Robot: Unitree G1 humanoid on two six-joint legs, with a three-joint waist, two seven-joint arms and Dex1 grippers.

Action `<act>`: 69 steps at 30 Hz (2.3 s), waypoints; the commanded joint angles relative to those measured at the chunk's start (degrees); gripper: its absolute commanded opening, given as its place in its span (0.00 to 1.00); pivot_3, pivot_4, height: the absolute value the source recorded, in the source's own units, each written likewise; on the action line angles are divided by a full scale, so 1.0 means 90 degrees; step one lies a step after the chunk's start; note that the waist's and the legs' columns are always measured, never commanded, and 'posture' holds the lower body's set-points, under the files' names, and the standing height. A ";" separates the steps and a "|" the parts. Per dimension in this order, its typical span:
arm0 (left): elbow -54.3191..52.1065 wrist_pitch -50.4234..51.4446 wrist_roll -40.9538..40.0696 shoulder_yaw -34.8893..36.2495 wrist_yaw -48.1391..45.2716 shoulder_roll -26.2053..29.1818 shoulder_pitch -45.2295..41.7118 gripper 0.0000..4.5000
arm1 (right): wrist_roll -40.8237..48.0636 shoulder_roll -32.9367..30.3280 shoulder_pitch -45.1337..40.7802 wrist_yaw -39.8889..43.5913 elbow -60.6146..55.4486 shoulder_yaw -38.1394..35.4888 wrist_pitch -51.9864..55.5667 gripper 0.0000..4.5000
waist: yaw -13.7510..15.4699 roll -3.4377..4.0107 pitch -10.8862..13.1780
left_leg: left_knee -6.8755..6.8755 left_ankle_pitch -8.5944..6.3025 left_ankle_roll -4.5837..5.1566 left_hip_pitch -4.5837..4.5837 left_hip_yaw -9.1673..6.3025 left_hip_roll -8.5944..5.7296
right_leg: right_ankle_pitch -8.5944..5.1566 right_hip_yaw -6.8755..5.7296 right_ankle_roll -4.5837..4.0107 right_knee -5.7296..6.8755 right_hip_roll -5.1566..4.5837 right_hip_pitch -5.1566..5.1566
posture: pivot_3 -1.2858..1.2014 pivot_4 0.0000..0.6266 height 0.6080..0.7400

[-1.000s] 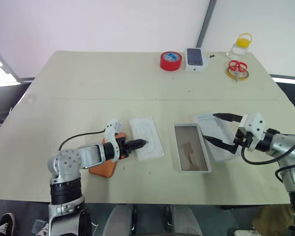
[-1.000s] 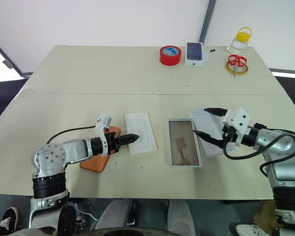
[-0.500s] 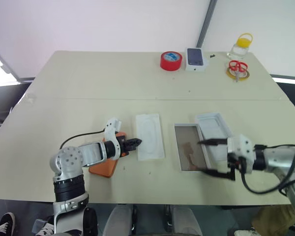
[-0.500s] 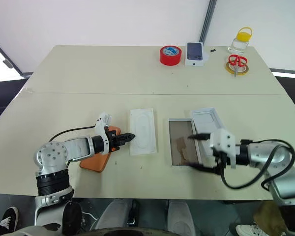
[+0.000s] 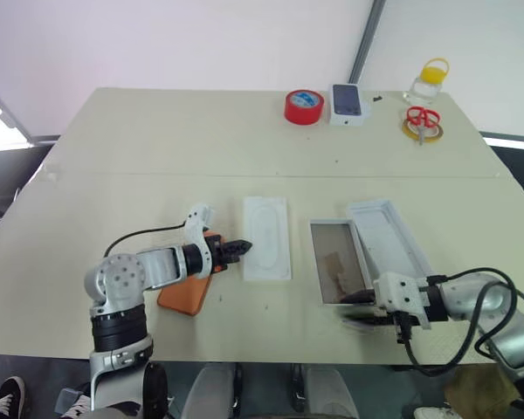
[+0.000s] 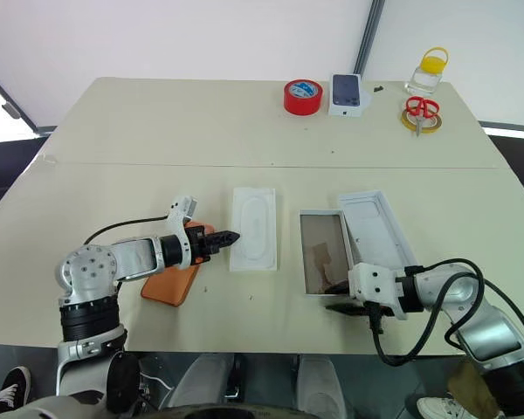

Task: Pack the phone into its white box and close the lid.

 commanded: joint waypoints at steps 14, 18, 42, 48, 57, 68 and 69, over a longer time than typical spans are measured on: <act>0.0685 0.0347 -0.0808 0.1502 0.0802 -0.0743 -0.1267 0.00 | -0.0941 0.1548 -0.1881 -0.0792 0.0698 0.1090 -0.0335 0.01 | -0.0015 -0.0036 0.0022 | -0.0010 0.0016 -0.0029 0.0000 -0.0002 0.0002 | 0.0016 -0.0001 0.0027 0.0008 0.0009 -0.0010 | 0.52 0.24 1.00; 0.0563 0.0266 -0.0721 0.1183 0.0843 -0.0874 -0.1079 0.00 | -0.0781 0.1797 -0.2145 -0.0881 0.0823 0.1079 -0.0146 0.13 | -0.0005 -0.0039 0.0023 | -0.0009 0.0040 -0.0071 -0.0007 -0.0004 -0.0007 | 0.0017 0.0000 0.0026 0.0006 0.0000 -0.0010 | 0.52 0.24 1.00; 0.0883 -0.0340 -0.0052 -0.0234 0.0412 -0.0661 -0.0756 0.21 | -0.0139 0.0919 -0.1449 -0.1533 0.0496 -0.0776 -0.0028 0.64 | 0.0000 -0.0045 0.0030 | -0.0010 0.0014 -0.0024 -0.0008 0.0000 -0.0002 | 0.0006 0.0001 0.0001 0.0002 0.0002 -0.0012 | 0.52 0.24 1.00; 0.0875 -0.0516 0.0093 -0.0420 0.0273 -0.0608 -0.0905 0.62 | -0.0077 0.1044 -0.1588 -0.1593 0.0534 -0.0667 0.0000 0.64 | -0.0017 -0.0045 0.0030 | -0.0008 0.0014 -0.0023 -0.0001 -0.0001 -0.0004 | 0.0005 0.0000 -0.0001 0.0003 0.0000 -0.0005 | 0.52 0.24 1.00; 0.0194 -0.0561 0.0130 -0.0679 0.0193 -0.0412 -0.1052 0.64 | -0.0100 0.2373 -0.2374 -0.2364 0.0484 -0.0032 0.0443 0.46 | -0.0019 -0.0041 0.0032 | -0.0012 0.0017 -0.0030 -0.0011 -0.0002 0.0007 | 0.0015 0.0003 0.0013 0.0008 0.0012 -0.0023 | 0.52 0.24 1.00; -0.0900 -0.0715 0.0175 -0.0788 -0.0368 0.0438 -0.0264 0.64 | -0.1007 0.3066 -0.3110 -0.2669 0.1514 0.0886 -0.0171 0.02 | -0.0056 -0.0036 0.0035 | -0.0018 0.0023 -0.0040 -0.0017 -0.0001 0.0005 | 0.0019 0.0006 0.0016 0.0018 0.0012 -0.0039 | 0.52 0.24 1.00; -0.1053 -0.1126 0.0394 -0.0993 -0.0585 0.0686 -0.0194 0.64 | -0.1136 0.3078 -0.3124 -0.2685 0.1596 0.0984 -0.0257 0.02 | -0.0055 -0.0036 0.0035 | -0.0018 0.0025 -0.0043 -0.0018 -0.0002 0.0006 | 0.0016 0.0006 0.0010 0.0018 0.0013 -0.0040 | 0.52 0.24 1.00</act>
